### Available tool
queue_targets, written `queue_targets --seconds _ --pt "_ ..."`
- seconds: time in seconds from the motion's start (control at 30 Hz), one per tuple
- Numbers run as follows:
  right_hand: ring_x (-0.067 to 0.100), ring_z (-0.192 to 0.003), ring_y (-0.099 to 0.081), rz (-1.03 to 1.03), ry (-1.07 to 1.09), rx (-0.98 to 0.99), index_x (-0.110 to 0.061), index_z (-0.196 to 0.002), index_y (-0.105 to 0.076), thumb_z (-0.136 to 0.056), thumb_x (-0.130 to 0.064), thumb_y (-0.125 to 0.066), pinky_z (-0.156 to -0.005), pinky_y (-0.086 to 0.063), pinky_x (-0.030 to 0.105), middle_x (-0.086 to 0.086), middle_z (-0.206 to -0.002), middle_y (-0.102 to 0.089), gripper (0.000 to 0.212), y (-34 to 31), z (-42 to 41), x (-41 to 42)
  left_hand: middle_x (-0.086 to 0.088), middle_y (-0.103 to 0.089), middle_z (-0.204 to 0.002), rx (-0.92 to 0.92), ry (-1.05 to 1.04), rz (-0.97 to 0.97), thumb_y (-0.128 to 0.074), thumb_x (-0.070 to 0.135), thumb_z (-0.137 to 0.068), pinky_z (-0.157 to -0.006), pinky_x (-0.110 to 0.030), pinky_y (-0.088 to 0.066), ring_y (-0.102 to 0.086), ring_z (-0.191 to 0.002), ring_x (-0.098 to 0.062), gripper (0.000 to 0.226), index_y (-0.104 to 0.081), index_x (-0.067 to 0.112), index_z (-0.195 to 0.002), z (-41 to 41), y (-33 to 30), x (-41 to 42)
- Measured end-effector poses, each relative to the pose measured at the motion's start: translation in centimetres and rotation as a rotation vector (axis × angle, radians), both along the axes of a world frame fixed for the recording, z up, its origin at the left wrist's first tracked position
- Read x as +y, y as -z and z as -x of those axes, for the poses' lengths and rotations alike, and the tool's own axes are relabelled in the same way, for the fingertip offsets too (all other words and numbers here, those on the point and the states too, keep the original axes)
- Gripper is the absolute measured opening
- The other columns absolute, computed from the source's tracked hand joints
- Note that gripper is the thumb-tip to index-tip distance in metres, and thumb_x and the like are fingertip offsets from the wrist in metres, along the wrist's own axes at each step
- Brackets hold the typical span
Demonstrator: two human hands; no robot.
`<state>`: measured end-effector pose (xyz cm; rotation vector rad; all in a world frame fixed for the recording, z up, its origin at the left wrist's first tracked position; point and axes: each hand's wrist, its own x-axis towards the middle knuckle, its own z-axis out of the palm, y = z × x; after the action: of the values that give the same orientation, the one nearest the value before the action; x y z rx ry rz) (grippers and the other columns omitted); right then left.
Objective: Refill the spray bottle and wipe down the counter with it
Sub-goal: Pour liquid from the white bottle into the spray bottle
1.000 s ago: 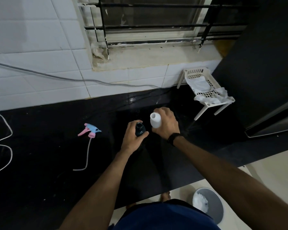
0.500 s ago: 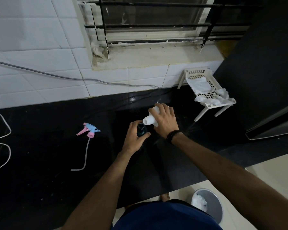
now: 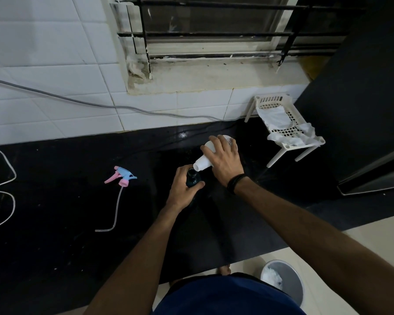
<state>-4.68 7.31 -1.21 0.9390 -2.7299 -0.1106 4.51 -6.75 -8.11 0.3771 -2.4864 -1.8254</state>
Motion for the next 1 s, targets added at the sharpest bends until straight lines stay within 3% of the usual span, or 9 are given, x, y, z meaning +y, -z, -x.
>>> queue_targets --seconds 0.6,1.0 --pt "0.041 -0.13 -0.043 -0.008 -0.07 0.135 -0.019 -0.125 -0.054 -0.08 -0.008 -0.058 -0.107 -0.031 0.065 0.017 -0.14 -0.048 0.047 -0.2 0.76 -0.07 0.011 -0.047 -0.126 0.002 -0.009 -0.029 -0.079 0.027 -0.08 -0.103 -0.041 -0.049 -0.054 -0.115 -0.008 0.055 -0.051 0.032 -0.127 0.05 0.08 -0.01" --pt "0.042 -0.13 -0.044 -0.027 -0.095 0.168 -0.018 -0.124 -0.054 -0.078 -0.004 -0.064 -0.106 -0.032 0.067 0.018 -0.14 -0.048 0.049 -0.74 1.02 -0.19 0.008 -0.047 -0.127 0.004 -0.007 -0.051 -0.079 0.024 -0.081 -0.098 -0.03 -0.047 -0.054 -0.115 -0.008 0.057 -0.051 0.026 -0.13 0.07 0.28 -0.02"
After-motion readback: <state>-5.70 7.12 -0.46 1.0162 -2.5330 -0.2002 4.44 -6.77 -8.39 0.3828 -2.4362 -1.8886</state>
